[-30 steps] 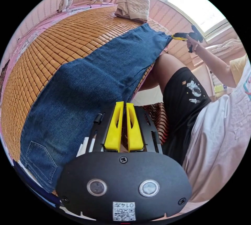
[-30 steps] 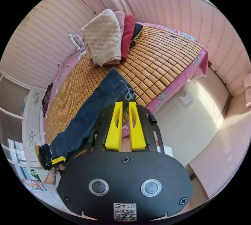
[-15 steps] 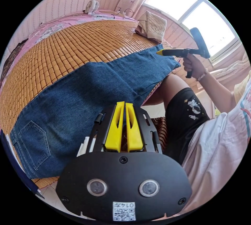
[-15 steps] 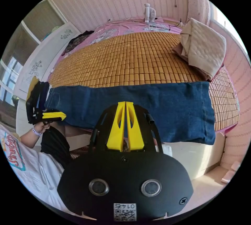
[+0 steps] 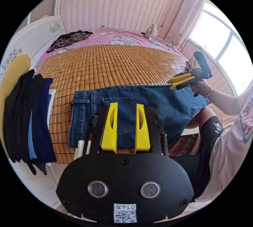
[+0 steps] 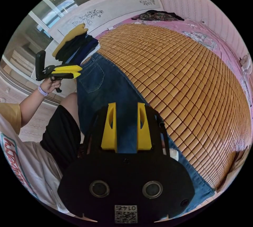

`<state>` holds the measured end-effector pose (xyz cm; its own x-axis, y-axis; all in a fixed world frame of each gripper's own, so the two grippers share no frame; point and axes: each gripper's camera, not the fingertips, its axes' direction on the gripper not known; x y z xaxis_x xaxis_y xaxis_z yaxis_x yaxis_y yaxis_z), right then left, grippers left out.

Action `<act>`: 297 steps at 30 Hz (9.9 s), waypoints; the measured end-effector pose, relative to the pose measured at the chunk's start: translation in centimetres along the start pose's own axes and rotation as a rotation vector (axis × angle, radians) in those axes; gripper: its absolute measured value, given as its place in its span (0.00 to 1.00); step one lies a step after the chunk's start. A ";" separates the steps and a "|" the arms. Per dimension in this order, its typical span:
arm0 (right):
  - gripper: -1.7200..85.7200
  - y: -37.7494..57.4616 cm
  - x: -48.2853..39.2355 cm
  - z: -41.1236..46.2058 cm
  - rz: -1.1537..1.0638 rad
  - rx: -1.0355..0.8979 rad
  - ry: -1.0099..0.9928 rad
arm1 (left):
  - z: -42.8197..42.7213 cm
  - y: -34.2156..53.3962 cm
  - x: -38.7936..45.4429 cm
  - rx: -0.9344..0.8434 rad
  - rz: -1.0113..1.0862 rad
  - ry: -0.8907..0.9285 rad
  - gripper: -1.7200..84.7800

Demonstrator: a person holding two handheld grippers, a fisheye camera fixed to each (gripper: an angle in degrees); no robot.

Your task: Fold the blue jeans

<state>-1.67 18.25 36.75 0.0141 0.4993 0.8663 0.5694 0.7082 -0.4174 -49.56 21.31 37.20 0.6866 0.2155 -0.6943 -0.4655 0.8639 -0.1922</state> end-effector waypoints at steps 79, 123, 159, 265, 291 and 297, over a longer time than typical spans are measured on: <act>0.01 -13.0 0.4 -0.5 0.015 -0.420 0.175 | 10.5 -3.3 26.8 -0.371 0.297 0.102 0.01; 0.05 52.2 8.7 -31.6 1.168 1.171 -0.067 | 12.8 -12.5 18.2 -0.414 0.004 0.194 0.01; 0.14 1.4 -8.9 -6.3 0.178 0.047 0.001 | 11.3 -6.3 16.7 -0.238 -0.034 0.204 0.11; 0.07 -10.2 -12.5 -12.8 0.023 0.198 -0.153 | -7.4 3.0 23.6 0.179 0.349 0.241 0.04; 0.05 -3.9 -15.8 4.3 -0.103 -0.150 0.019 | -1.7 1.9 13.5 -0.157 -0.035 -0.093 0.01; 0.03 -3.7 -14.4 0.6 -0.222 -0.132 -0.088 | -1.3 2.0 13.7 -0.172 -0.097 -0.018 0.04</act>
<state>-4.44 8.72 25.69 -0.1914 0.3846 0.9030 0.6526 0.7370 -0.1756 -41.78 25.38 26.37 0.7421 0.1447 -0.6545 -0.4845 0.7906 -0.3745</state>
